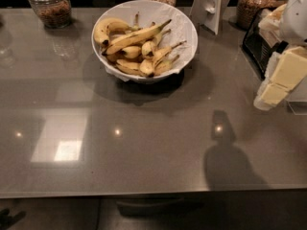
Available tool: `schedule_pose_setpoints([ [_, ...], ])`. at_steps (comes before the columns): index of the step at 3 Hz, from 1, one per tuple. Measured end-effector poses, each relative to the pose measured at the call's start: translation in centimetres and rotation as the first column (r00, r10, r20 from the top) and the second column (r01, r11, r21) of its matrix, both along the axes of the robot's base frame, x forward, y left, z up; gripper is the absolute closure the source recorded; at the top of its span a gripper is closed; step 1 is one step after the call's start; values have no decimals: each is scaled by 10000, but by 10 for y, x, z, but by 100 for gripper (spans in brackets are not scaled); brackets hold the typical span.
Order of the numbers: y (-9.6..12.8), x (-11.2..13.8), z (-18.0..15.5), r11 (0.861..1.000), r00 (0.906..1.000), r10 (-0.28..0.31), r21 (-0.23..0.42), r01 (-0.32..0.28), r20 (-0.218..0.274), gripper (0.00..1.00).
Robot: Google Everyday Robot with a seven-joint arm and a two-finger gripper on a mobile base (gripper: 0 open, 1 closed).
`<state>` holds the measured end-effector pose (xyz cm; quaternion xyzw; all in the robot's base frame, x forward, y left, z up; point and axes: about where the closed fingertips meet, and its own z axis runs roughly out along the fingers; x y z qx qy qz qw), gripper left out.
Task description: Pick banana from white bowl
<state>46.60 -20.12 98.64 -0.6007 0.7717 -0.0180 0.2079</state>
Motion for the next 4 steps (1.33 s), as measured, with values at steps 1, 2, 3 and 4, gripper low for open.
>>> schedule_pose_setpoints([
  [1,23,38,13,9919,9987,132,1257,-193,496,0],
  [2,46,63,29,9526,9982,278,3014,-426,531,0],
  [3,46,63,29,9525,9982,279,3015,-426,531,0],
  [4,50,67,28,9463,9978,356,3192,-518,565,0],
])
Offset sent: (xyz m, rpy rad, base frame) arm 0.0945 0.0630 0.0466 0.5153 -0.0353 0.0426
